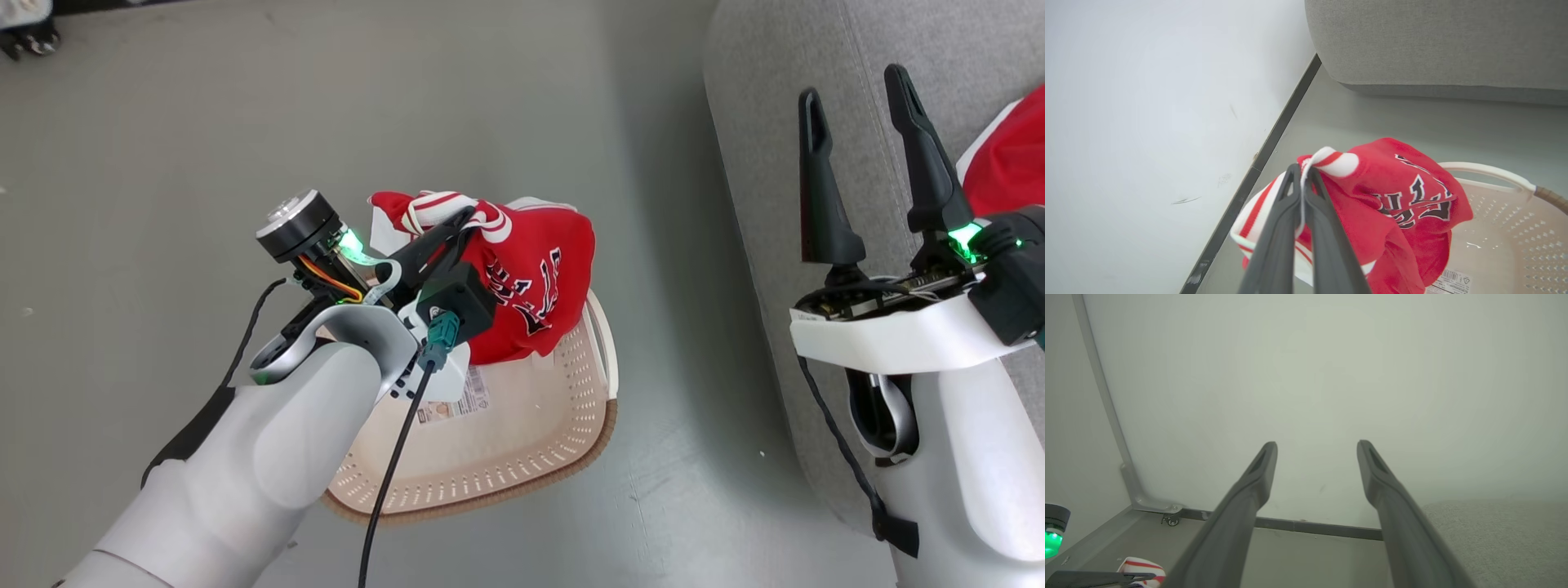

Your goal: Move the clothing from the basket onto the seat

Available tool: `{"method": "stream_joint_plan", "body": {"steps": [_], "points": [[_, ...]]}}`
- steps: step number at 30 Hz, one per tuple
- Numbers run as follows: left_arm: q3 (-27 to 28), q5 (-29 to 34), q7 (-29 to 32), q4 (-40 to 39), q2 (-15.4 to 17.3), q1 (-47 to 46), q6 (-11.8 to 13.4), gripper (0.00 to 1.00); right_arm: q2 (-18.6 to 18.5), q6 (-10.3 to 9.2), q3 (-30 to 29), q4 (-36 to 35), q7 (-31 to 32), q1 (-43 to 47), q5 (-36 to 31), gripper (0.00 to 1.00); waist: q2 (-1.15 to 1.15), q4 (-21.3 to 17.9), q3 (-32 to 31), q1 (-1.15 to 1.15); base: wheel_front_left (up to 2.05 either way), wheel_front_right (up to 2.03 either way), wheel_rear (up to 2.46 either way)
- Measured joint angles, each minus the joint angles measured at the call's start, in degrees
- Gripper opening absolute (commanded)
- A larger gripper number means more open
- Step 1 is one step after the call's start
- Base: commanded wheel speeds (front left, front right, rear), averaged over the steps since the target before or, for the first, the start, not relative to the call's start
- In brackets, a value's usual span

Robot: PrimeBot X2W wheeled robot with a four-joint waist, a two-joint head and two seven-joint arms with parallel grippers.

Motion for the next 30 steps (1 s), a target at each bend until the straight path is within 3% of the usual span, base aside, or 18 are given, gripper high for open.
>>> {"method": "stream_joint_plan", "body": {"steps": [30], "points": [[3.83, -5.10, -2.01, -8.88, 3.35, 1.85, 0.29, 0.00, -4.43, 0.00, 5.14, 6.84, 0.00, 9.03, -2.88, 1.00, 0.00, 5.43, -15.76, 0.00, 0.00, 0.00, 0.00]]}}
